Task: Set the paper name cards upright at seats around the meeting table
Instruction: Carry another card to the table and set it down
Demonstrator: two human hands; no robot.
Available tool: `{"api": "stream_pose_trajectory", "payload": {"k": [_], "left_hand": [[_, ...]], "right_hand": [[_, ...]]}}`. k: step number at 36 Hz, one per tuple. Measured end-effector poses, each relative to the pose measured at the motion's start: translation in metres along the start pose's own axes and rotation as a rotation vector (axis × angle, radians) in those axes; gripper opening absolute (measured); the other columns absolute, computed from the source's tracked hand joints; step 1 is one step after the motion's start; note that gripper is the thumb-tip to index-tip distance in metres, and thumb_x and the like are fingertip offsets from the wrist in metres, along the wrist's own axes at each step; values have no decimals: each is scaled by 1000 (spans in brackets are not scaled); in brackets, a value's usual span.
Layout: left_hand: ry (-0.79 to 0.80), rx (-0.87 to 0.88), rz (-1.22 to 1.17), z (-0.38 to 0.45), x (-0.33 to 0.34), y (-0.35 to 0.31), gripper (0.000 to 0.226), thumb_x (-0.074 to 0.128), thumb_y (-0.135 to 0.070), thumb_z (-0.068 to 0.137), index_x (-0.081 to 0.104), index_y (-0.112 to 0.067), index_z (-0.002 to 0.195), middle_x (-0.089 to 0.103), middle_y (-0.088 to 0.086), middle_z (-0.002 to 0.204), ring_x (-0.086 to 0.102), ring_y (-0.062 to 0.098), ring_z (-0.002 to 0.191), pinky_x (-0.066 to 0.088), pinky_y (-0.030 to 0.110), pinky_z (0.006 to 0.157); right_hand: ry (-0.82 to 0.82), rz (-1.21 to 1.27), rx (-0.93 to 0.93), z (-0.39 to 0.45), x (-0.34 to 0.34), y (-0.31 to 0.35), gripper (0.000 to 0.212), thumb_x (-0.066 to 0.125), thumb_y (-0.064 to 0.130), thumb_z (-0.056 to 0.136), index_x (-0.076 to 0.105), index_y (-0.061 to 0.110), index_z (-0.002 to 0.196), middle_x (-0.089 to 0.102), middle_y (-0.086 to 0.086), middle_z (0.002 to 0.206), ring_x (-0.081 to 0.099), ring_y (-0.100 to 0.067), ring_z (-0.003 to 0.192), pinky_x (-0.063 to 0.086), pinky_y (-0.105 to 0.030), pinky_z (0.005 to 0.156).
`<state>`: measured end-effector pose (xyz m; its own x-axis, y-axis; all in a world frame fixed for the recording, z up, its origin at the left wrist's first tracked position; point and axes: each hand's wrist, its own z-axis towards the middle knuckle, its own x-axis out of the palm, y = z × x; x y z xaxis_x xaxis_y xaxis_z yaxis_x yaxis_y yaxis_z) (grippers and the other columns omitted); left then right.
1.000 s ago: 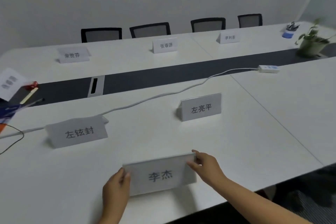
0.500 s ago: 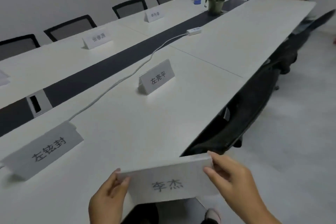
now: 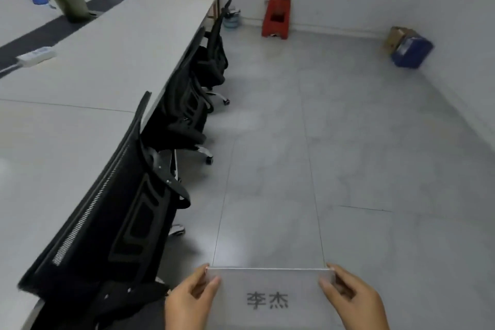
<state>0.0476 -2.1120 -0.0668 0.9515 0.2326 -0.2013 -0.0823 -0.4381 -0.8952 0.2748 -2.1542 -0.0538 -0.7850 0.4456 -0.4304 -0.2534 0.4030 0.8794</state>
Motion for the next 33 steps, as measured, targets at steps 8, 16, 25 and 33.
{"api": "stream_pose_trajectory", "payload": {"k": [8, 16, 25, 33], "left_hand": [[69, 9, 8, 47, 111, -31, 31, 69, 11, 66, 65, 8, 96, 59, -3, 67, 54, -16, 46, 37, -7, 51], [-56, 78, 25, 169, 150, -83, 29, 70, 9, 67, 67, 5, 95, 66, 19, 81, 54, -19, 48, 37, -8, 55], [-136, 165, 43, 323, 221, -171, 39, 77, 3, 61, 72, -36, 64, 64, -17, 55, 55, -20, 52, 34, -11, 57], [-137, 221, 82, 457, 273, -251, 26, 76, 4, 63, 74, -10, 84, 66, -15, 59, 58, -17, 58, 39, -7, 60]], "right_hand": [[6, 56, 57, 114, -38, 0, 29, 70, -9, 66, 66, -6, 95, 62, -18, 81, 54, 17, 50, 37, 6, 52], [116, 69, -11, 255, 28, 43, 29, 72, -9, 64, 68, -4, 92, 63, -14, 71, 54, 13, 46, 38, 4, 51], [127, 17, -22, 435, 98, 129, 28, 71, -6, 66, 68, -5, 93, 58, 3, 61, 53, 14, 46, 37, 5, 56], [126, 36, -26, 569, 151, 200, 31, 72, -5, 66, 67, -3, 97, 61, -18, 77, 54, 16, 49, 38, 7, 54]]}}
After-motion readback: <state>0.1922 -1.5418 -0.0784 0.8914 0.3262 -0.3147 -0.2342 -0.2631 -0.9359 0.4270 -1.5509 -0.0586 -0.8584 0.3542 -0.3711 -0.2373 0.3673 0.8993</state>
